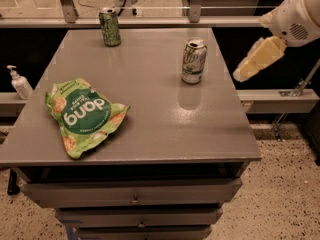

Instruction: Knock 7up can over

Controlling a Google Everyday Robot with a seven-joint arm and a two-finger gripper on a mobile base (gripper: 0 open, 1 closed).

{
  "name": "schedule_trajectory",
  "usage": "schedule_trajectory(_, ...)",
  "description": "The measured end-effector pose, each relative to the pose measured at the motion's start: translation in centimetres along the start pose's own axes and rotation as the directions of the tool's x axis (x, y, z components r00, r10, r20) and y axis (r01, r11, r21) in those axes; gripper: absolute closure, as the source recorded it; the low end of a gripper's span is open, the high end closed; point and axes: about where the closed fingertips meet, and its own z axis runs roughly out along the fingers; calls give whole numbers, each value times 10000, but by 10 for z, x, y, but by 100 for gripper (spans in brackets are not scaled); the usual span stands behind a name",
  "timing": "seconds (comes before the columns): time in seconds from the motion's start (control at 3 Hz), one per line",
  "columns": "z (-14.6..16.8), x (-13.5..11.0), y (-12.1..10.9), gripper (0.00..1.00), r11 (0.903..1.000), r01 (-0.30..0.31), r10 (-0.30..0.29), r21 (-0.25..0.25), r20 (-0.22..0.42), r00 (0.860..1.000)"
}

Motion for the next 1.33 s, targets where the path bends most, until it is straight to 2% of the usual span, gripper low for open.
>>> schedule_trajectory(0.33, 41, -13, -17, 0, 9932, -1135, 1161, -260, 1506, 9817)
schedule_trajectory(0.67, 80, -18, -20, 0, 9777, -1875, 2074, -948, 2925, 9335)
schedule_trajectory(1.0, 115, -22, -18, 0, 9627, -2142, 2656, -1656, 4233, 8662)
schedule_trajectory(1.33, 140, -34, -19, 0, 9574, -1959, 2806, -2121, 5236, 8044)
